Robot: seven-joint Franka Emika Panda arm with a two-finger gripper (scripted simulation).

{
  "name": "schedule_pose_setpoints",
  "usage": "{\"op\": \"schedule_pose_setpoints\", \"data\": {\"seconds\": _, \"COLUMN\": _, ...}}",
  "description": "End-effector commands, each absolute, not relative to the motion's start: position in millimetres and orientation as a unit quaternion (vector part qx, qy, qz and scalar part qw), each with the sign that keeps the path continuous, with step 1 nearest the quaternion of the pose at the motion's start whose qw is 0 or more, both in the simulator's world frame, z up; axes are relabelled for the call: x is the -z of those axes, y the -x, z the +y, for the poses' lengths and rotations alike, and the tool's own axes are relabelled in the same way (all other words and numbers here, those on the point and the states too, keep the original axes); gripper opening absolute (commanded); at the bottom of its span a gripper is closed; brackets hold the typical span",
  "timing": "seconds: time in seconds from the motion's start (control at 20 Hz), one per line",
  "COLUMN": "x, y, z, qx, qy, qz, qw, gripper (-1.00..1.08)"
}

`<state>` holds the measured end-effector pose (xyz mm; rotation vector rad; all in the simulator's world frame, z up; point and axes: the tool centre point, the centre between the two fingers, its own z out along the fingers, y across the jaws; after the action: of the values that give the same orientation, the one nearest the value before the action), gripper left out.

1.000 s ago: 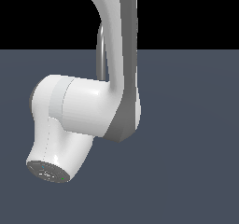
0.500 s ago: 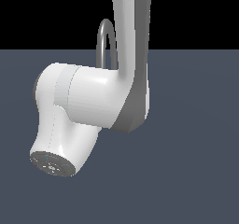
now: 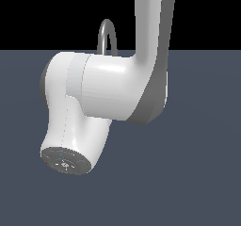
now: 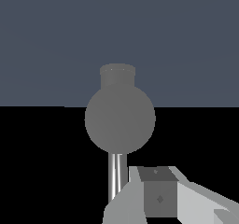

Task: Turn on the faucet by rotating a designated handle.

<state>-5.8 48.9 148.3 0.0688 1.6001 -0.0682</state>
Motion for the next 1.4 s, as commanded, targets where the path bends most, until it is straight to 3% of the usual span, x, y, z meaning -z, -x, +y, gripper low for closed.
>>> {"op": "schedule_pose_setpoints", "data": {"seconds": 0.0, "x": -167, "y": 5, "z": 23, "qx": 0.044, "qy": -0.042, "qz": 0.706, "qw": 0.706, "gripper": -1.00}}
{"op": "schedule_pose_setpoints", "data": {"seconds": 0.1, "x": -153, "y": 8, "z": 46, "qx": 0.029, "qy": -0.032, "qz": 0.716, "qw": 0.697, "gripper": -1.00}}
{"op": "schedule_pose_setpoints", "data": {"seconds": 0.65, "x": -146, "y": 9, "z": -14, "qx": 0.043, "qy": -0.041, "qz": 0.706, "qw": 0.705, "gripper": -1.00}}
{"op": "schedule_pose_setpoints", "data": {"seconds": 0.7, "x": -146, "y": 9, "z": -14, "qx": 0.043, "qy": -0.041, "qz": 0.706, "qw": 0.705, "gripper": -1.00}}
{"op": "schedule_pose_setpoints", "data": {"seconds": 0.75, "x": -153, "y": 9, "z": 23, "qx": 0.033, "qy": -0.056, "qz": 0.704, "qw": 0.708, "gripper": -1.00}}
{"op": "schedule_pose_setpoints", "data": {"seconds": 1.35, "x": -118, "y": 11, "z": -12, "qx": 0.040, "qy": -0.046, "qz": 0.705, "qw": 0.706, "gripper": -1.00}}
